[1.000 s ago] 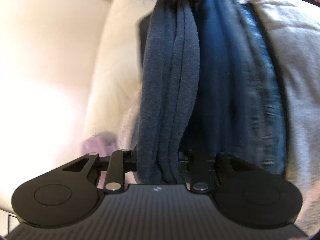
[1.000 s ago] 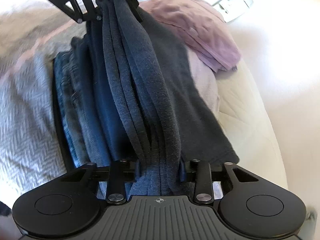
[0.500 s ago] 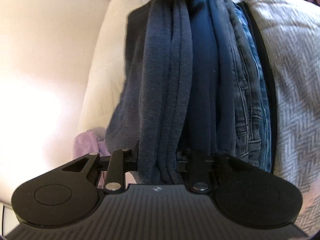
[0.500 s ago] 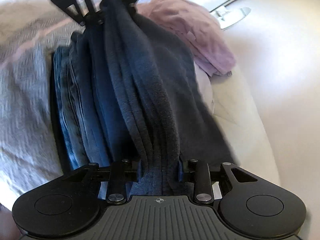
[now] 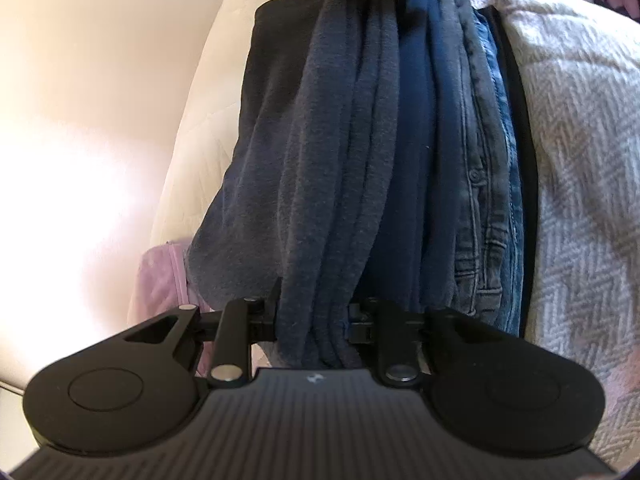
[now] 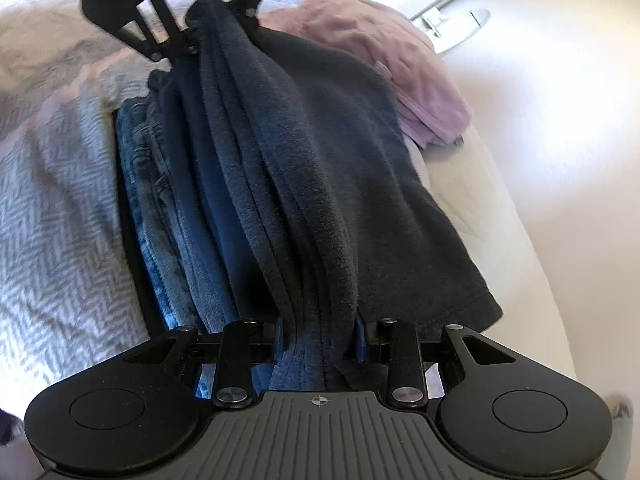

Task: Fold clothes
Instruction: 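Lower the garment onto the stack of folded jeans with both grippers, then open both grippers and lay the garment flat on the stack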

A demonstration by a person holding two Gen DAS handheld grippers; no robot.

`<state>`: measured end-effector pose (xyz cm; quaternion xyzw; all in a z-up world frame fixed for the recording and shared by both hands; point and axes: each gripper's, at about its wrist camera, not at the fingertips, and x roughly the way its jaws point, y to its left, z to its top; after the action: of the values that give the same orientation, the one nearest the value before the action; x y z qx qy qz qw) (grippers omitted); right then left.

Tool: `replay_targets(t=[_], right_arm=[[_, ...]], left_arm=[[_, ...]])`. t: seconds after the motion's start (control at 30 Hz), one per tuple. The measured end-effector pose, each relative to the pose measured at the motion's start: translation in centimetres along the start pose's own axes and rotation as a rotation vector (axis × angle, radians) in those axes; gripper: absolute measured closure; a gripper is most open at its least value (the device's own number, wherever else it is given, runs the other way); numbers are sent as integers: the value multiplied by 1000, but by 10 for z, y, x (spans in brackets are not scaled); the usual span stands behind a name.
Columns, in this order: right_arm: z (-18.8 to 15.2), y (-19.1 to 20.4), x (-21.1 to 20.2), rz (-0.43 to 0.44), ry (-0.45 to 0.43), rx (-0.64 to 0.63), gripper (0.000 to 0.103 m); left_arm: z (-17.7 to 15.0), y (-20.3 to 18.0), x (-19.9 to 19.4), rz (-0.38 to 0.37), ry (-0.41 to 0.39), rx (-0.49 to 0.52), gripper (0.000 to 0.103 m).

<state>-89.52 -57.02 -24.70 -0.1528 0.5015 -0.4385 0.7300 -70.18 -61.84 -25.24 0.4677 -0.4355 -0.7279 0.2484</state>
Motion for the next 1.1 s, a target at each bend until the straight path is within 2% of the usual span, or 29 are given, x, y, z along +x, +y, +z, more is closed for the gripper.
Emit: replay_targets(t=[0.13, 0.43, 0.6, 0.77, 0.9, 0.97, 1.03, 1.1], right_arm=[[-2, 14, -1, -19, -5, -8, 71], [-3, 22, 1, -35, -10, -24, 71], [2, 16, 0, -40, 4, -61, 70], [5, 12, -11, -20, 34, -104, 59], [4, 6, -42, 8, 45, -44, 57], [5, 0, -61, 25, 41, 22, 57], [12, -17, -71, 30, 16, 126, 57], [20, -37, -76, 29, -17, 241, 57]], left_arm=[[-1, -14, -5, 30, -12, 11, 85], [5, -9, -5, 45, -9, 37, 85], [14, 11, -7, 22, 8, 36, 77], [18, 34, -24, -27, 6, -13, 73], [-1, 50, -60, -69, 0, -104, 72], [-62, 54, -108, -69, -5, -194, 72], [-54, 50, -108, -39, -15, -310, 72], [-51, 73, -107, -14, -15, -418, 72]])
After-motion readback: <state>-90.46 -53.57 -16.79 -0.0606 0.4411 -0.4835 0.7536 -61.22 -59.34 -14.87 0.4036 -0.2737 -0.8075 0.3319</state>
